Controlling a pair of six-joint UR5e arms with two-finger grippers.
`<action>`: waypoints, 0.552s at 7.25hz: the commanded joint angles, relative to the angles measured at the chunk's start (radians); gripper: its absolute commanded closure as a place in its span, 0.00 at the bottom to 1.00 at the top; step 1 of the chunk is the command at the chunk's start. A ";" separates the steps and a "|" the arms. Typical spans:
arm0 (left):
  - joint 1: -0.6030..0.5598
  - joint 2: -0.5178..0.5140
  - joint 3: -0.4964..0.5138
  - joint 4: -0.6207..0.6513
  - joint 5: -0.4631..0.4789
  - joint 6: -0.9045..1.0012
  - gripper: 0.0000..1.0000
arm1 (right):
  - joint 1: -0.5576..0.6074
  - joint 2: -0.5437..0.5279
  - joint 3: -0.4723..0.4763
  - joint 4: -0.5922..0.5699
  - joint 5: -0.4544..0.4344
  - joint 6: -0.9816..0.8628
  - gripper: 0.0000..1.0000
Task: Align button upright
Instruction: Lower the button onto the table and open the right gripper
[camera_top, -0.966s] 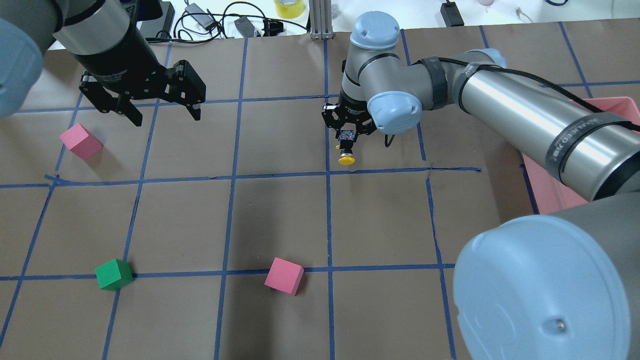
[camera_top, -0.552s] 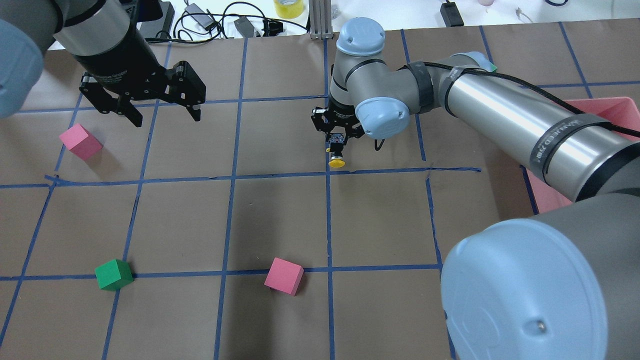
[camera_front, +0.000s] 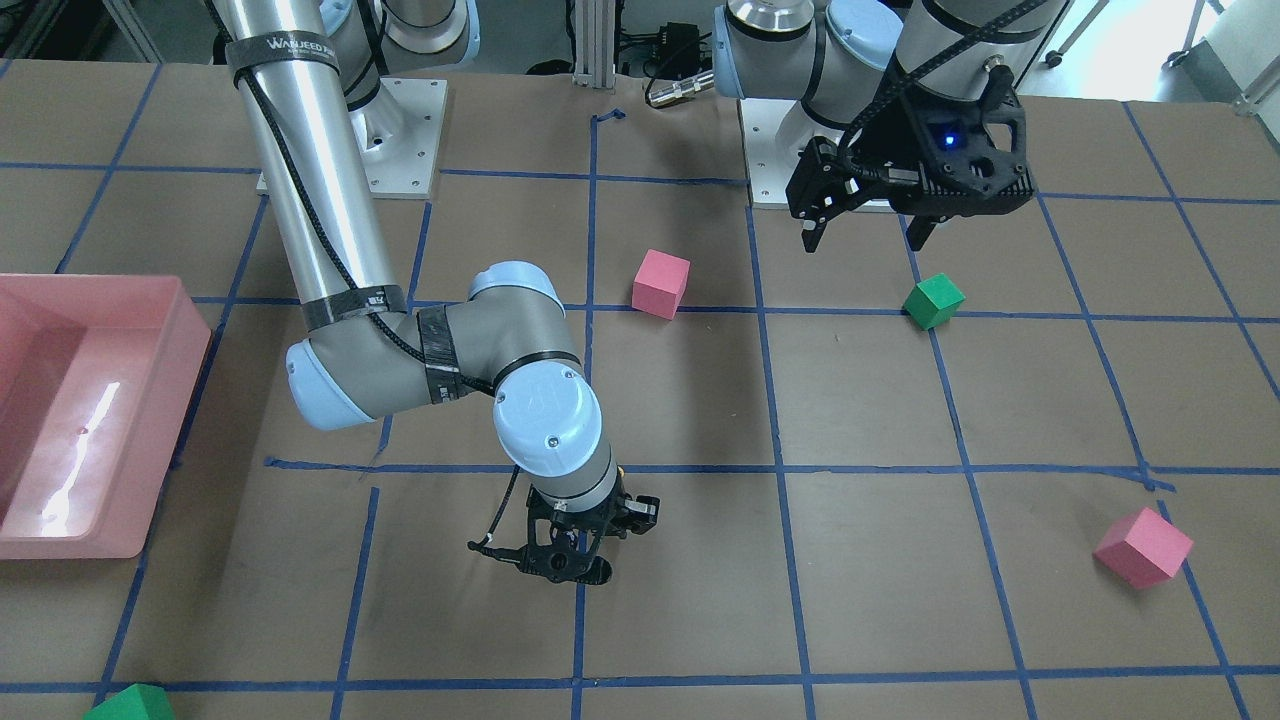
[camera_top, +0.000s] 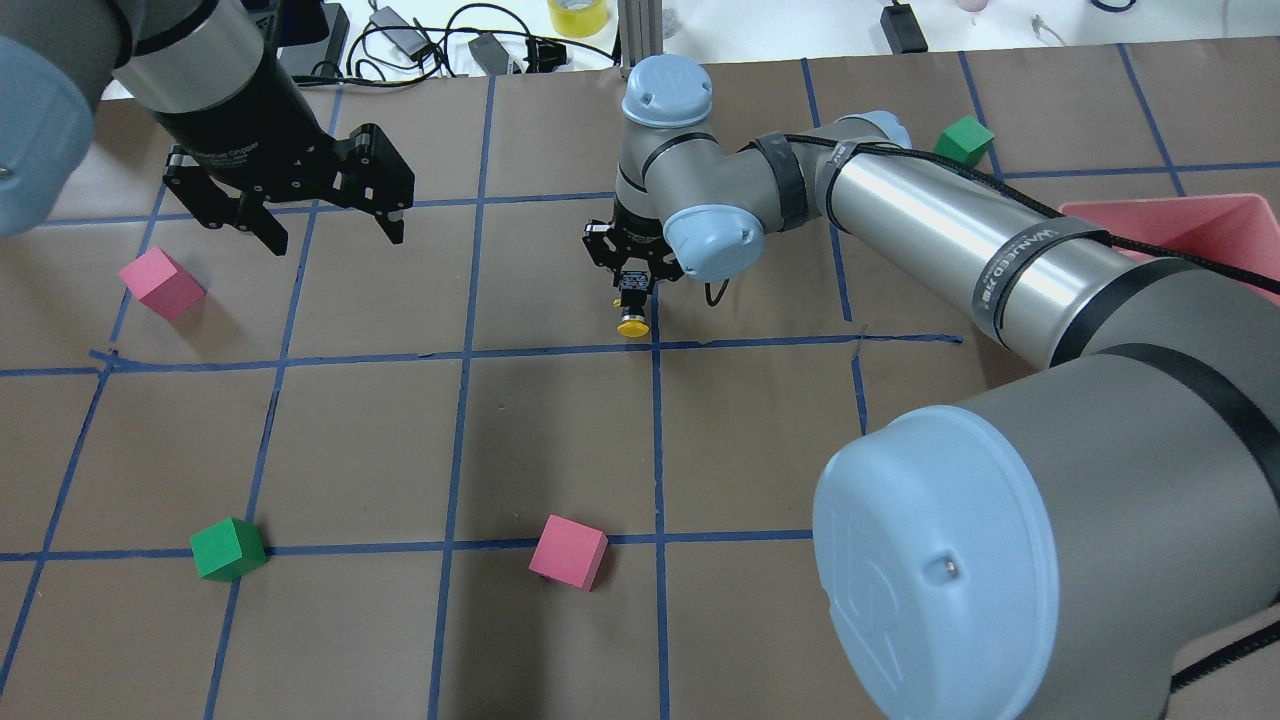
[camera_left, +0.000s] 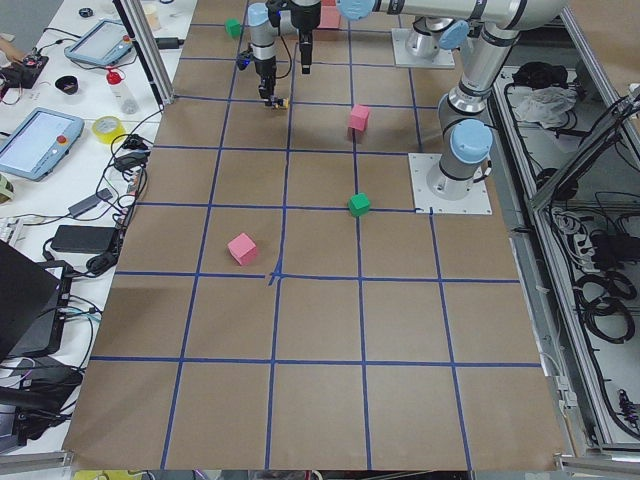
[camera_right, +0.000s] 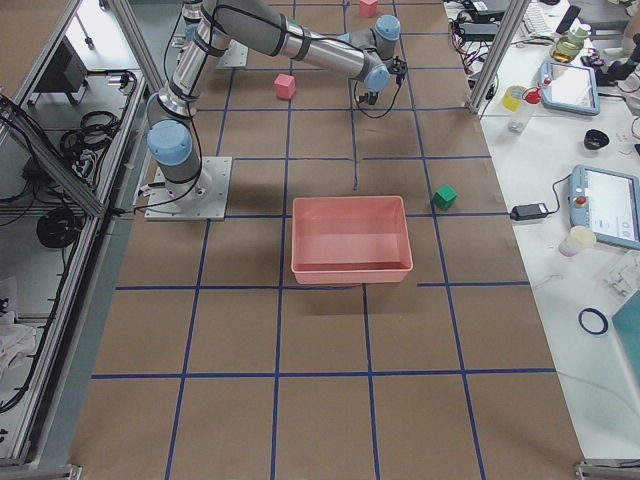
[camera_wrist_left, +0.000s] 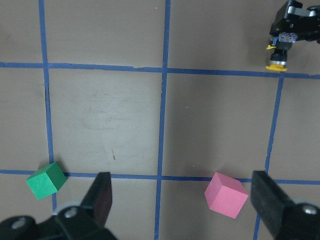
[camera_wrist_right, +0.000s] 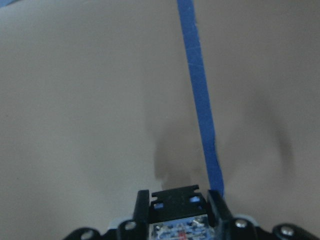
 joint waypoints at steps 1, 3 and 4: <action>0.000 -0.006 0.000 0.002 0.002 -0.003 0.00 | 0.000 -0.004 0.010 -0.001 0.000 -0.004 0.01; -0.012 -0.013 -0.044 0.079 0.000 -0.005 0.00 | 0.000 -0.040 0.008 0.009 0.001 0.005 0.00; -0.029 -0.003 -0.121 0.200 0.000 -0.005 0.00 | -0.001 -0.094 0.011 0.025 -0.002 0.005 0.00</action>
